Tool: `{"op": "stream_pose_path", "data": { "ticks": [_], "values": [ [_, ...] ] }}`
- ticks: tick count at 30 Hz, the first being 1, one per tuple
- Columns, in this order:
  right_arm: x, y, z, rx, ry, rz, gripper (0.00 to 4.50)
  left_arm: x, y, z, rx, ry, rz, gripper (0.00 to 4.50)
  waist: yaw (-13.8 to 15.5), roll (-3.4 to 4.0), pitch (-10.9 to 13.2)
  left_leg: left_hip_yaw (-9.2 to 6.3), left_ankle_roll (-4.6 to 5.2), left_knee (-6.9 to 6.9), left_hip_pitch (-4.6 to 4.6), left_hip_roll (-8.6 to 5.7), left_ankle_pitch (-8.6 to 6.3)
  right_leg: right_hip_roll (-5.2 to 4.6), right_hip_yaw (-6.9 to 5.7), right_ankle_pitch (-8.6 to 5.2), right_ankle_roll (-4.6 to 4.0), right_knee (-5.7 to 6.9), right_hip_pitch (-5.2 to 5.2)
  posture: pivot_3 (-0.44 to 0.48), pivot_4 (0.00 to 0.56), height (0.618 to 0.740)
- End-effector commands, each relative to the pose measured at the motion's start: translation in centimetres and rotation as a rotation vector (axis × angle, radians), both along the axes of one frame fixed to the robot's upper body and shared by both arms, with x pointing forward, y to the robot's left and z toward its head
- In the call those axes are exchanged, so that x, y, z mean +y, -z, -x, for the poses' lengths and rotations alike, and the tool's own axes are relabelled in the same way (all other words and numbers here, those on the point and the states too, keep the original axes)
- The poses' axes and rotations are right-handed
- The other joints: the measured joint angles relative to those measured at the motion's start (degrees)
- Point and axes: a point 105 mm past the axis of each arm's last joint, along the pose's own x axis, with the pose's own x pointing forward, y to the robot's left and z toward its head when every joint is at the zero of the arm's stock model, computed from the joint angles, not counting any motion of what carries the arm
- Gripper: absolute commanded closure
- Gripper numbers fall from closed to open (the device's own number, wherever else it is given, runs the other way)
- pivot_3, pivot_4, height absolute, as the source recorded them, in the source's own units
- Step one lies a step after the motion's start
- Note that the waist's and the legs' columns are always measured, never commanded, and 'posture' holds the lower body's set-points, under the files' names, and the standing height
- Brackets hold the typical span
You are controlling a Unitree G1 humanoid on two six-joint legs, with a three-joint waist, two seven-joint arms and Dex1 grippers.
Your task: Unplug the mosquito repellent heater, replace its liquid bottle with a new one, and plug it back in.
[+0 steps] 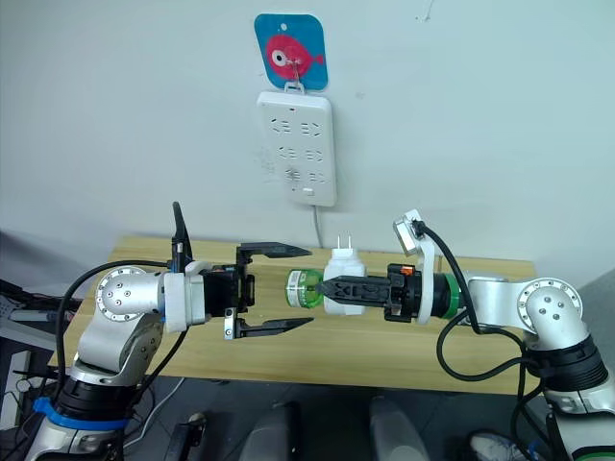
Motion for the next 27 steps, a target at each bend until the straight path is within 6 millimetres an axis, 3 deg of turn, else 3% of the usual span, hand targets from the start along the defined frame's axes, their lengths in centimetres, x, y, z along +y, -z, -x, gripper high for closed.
{"op": "stream_pose_path", "data": {
  "ticks": [1, 7, 8, 12, 16, 19, 22, 27],
  "values": [
    [-0.1, -1.1, 0.5, -0.029, -0.019, -0.036, 1.45, -0.3, -0.6, 0.4, -0.038, 0.027, 0.015, 0.4, -0.02, 0.0, 0.0, 0.0, 0.0, 0.0, 0.0, 0.0, 0.0, 0.0, 0.0, 0.0, 0.0, 0.0, 0.0, -0.103, 0.203, 0.718],
    [-0.1, -1.1, 0.5, -0.028, -0.018, -0.038, 1.45, -0.3, -0.5, 0.4, -0.018, 0.036, 0.011, 2.14, -0.04, 0.0, 0.0, -0.03, 0.0, -0.01, 0.0, 0.01, 0.0, 0.0, -0.04, 0.0, 0.0, 0.0, 0.0, -0.104, 0.204, 0.718],
    [-0.1, -1.1, 0.5, -0.028, -0.018, -0.038, 1.45, -0.4, -0.6, 0.4, -0.01, 0.036, 0.018, 2.24, -0.04, 0.0, 0.0, -0.03, 0.0, -0.01, 0.0, 0.01, 0.0, 0.0, -0.04, 0.0, 0.0, 0.01, 0.0, -0.103, 0.204, 0.718],
    [-0.1, -1.0, 0.6, -0.028, -0.02, -0.035, 1.45, -0.2, -0.5, 0.2, 0.231, 0.015, -0.034, 2.24, -0.16, 0.0, 0.0, -0.08, 0.0, 0.0, 0.0, 0.02, 0.0, 0.02, -0.06, -0.02, 0.04, 0.02, 0.0, -0.103, 0.204, 0.718],
    [-0.1, -0.8, 0.7, -0.031, -0.029, -0.022, 1.45, 1.2, -1.4, -0.4, 0.802, -0.008, -0.096, 2.24, -0.28, -0.04, 0.06, -0.27, 0.0, 0.01, -0.02, 0.03, 0.0, 0.05, -0.22, -0.13, 0.23, 0.09, 0.0, -0.103, 0.204, 0.718],
    [-0.1, -0.7, 0.8, -0.033, -0.035, -0.016, 1.45, 2.1, -3.2, -0.3, 1.078, 0.021, -0.098, 2.24, -0.35, -0.01, 0.1, -0.32, 0.01, 0.0, -0.02, 0.02, 0.0, 0.06, -0.28, -0.15, 0.26, 0.09, 0.01, -0.088, 0.202, 0.718],
    [-0.1, -0.6, 0.8, -0.035, -0.036, -0.014, 1.45, 2.6, -4.4, -0.2, 1.211, 0.036, -0.089, 2.24, -0.3, -0.01, 0.12, -0.37, 0.01, 0.0, -0.03, 0.02, 0.0, 0.06, -0.36, -0.15, 0.26, 0.09, 0.01, -0.086, 0.202, 0.718],
    [-0.2, -0.5, 0.8, -0.038, -0.026, -0.006, 1.45, 4.1, -3.9, 0.1, 1.315, -0.025, -0.122, 2.24, -0.39, 0.04, 0.16, -0.4, 0.0, -0.04, -0.03, 0.06, 0.0, 0.06, -0.41, -0.15, 0.23, 0.1, -0.01, -0.085, 0.2, 0.718]
  ]
}}
